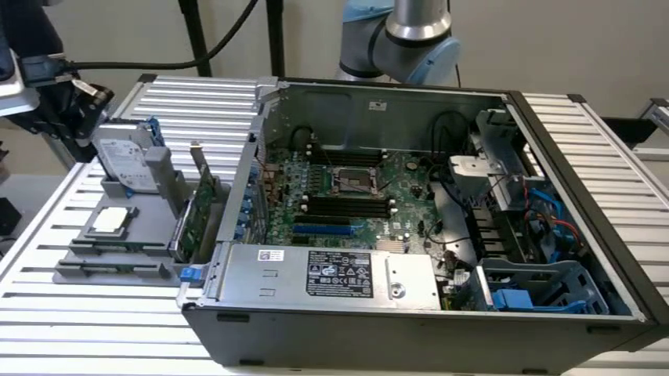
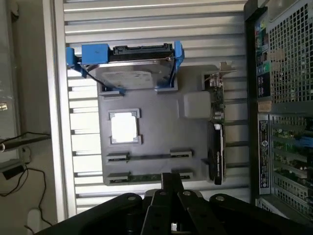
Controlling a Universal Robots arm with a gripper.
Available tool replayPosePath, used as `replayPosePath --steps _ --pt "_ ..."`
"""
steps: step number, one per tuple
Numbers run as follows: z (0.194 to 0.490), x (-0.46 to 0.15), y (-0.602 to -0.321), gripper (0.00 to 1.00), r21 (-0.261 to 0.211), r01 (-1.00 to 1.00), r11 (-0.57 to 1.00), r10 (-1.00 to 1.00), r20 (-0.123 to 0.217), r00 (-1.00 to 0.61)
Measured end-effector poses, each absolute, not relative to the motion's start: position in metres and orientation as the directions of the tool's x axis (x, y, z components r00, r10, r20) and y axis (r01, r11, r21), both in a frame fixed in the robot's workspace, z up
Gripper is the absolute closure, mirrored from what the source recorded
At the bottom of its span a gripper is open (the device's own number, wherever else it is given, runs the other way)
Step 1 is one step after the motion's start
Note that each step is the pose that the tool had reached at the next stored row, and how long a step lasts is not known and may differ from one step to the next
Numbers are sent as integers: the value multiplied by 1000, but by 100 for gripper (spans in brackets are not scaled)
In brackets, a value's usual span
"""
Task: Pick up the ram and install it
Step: 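Reach for the ram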
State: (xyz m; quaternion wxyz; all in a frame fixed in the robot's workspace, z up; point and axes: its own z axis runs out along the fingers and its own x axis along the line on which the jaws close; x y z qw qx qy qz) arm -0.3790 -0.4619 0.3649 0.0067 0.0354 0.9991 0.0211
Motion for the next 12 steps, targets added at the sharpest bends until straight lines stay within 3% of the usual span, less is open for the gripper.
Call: replayPosePath --steps 12 --pt "364 -388 -465 100 27 57 998 57 -7 -998"
